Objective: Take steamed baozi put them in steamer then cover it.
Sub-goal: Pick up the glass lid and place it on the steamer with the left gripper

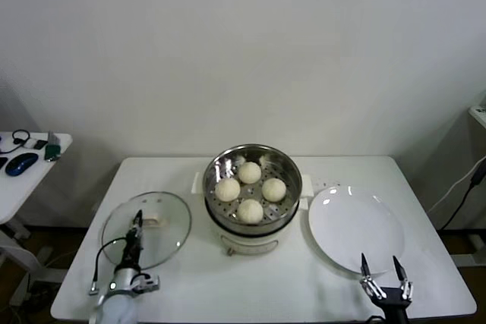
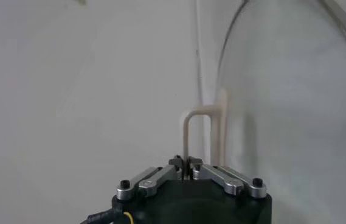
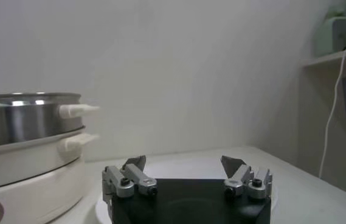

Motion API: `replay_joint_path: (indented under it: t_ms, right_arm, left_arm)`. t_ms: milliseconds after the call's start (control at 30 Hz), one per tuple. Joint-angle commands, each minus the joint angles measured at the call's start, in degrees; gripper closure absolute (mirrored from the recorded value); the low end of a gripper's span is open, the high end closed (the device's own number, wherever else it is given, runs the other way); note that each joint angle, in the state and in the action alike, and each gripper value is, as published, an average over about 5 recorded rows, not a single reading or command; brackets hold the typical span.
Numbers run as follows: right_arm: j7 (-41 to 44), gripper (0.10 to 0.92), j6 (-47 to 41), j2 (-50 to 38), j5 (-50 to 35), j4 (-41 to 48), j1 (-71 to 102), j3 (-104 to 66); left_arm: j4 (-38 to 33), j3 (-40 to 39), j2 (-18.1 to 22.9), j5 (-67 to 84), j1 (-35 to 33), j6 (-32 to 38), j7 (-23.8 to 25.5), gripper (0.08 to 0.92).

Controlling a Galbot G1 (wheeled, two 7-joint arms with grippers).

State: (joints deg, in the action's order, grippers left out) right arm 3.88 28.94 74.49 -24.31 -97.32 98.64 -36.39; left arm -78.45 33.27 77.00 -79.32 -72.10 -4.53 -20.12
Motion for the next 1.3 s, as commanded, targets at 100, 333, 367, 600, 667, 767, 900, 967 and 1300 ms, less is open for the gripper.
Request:
replay_joint_path:
  t_ms: [100,333,367,600,667,767,900,967,1300]
  right_arm:
    - [-1.84,0.203,-1.75,0.19,2.85,-0.31,-0.24,-0.75]
    - [-2.71,0.203,-4.5,0.51,5.47,-1.42,-0.11,-1.51]
    - [-2.7,0.203,-4.59,0.51,5.58,-1.55,-0.08,-1.51]
    - [-2.73,0.203,-4.46,0.62,5.92,-1.87,-0.1,-1.49]
    - [-2.72,0.203,-4.3,0.64,5.94,-1.82,-0.17,-1.51]
    - [-2.73,0.203,-4.06,0.65,5.87,-1.63,-0.44,-1.56]
    - [-2.73,0.203,-3.71,0.62,5.54,-1.22,-1.1,-1.52]
    - [-2.72,0.203,-3.47,0.58,5.37,-0.96,-1.47,-1.45]
    - [-2.73,0.203,-2.11,-0.17,4.24,1.09,-3.01,-1.2]
  left_arm:
    - [-16.16,-0.82,-7.09,13.76,-3.83,-3.98,3.2,0.863]
    - [-31.15,-0.52,-16.78,25.16,-7.8,-13.68,12.58,0.863]
    - [-33.18,-0.75,-18.16,26.02,-7.82,-15.47,14.1,0.863]
    - [-43.72,-9.46,-22.61,26.22,-2.22,-28.41,20.99,0.863]
    - [-44.97,-13.58,-22.46,24.57,0.37,-31.59,22.46,0.863]
    - [-45.54,-20.69,-20.88,20.65,4.68,-35.63,24.81,0.863]
    - [-44.54,-28.15,-16.54,12.58,10.16,-39.04,29.07,0.863]
    - [-43.71,-31.21,-13.68,8.26,12.25,-40.13,32.02,0.863]
    - [-37.61,-40.83,1.69,-8.23,13.7,-40.47,38.65,0.863]
